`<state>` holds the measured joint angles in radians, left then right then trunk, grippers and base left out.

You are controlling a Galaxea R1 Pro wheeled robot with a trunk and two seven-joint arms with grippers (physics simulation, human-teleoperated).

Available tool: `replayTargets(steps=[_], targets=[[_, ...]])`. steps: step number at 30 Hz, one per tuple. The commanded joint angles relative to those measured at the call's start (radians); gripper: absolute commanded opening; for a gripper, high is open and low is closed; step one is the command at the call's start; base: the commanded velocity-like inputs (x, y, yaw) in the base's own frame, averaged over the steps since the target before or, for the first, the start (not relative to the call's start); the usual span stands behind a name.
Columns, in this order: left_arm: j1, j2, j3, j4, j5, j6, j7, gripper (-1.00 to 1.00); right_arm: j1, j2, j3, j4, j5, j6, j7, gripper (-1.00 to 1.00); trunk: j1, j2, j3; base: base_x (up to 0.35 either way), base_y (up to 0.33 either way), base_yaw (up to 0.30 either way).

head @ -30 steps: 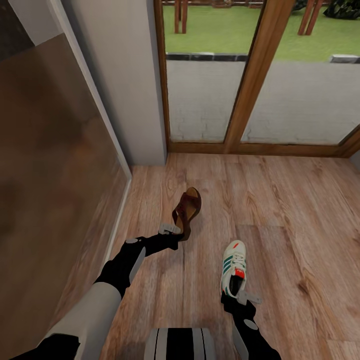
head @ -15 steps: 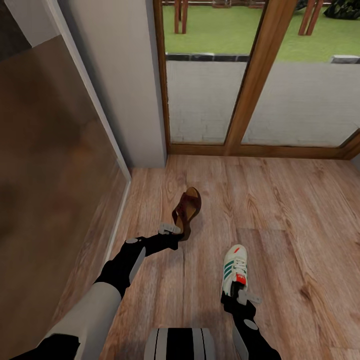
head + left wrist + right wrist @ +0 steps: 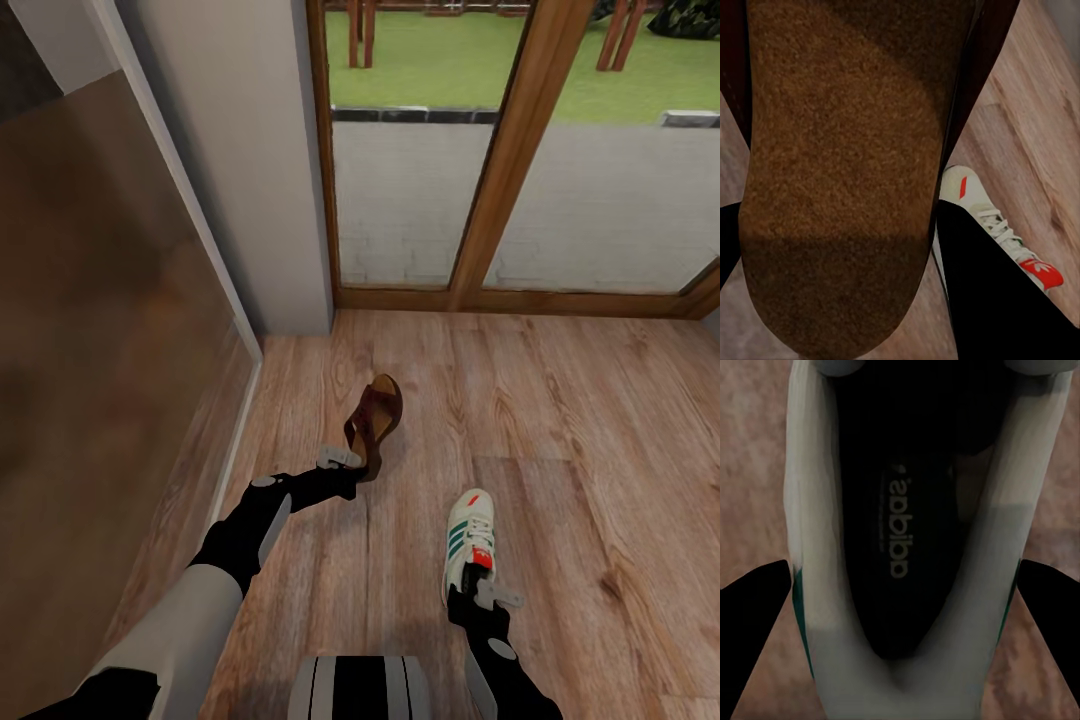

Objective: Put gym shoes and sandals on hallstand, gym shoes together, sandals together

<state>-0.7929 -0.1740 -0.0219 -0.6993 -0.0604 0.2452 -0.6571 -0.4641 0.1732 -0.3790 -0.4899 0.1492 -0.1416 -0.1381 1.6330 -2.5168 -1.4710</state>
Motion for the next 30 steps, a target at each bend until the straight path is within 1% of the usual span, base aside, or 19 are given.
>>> replayTargets(steps=[1, 26, 30], targets=[[0.000, 0.000, 0.002, -0.002, -0.009, 0.003, -0.006, -1.00, -0.001, 0.001, -0.006, 0.001, 0.009, -0.003, 0.001, -1.00, 0.000, 0.000, -0.001, 0.000, 0.000, 0.000], [0.000, 0.000, 0.002, -0.008, -0.010, 0.003, -0.006, -1.00, -0.001, 0.001, -0.006, 0.001, 0.006, -0.003, 0.002, -1.00, 0.000, 0.000, -0.001, 0.000, 0.000, 0.000], [0.000, 0.000, 0.002, -0.008, -0.010, 0.004, -0.006, -1.00, -0.001, 0.001, -0.006, 0.001, 0.007, -0.003, 0.002, -1.00, -0.002, 0.001, 0.015, 0.000, 0.000, 0.000]])
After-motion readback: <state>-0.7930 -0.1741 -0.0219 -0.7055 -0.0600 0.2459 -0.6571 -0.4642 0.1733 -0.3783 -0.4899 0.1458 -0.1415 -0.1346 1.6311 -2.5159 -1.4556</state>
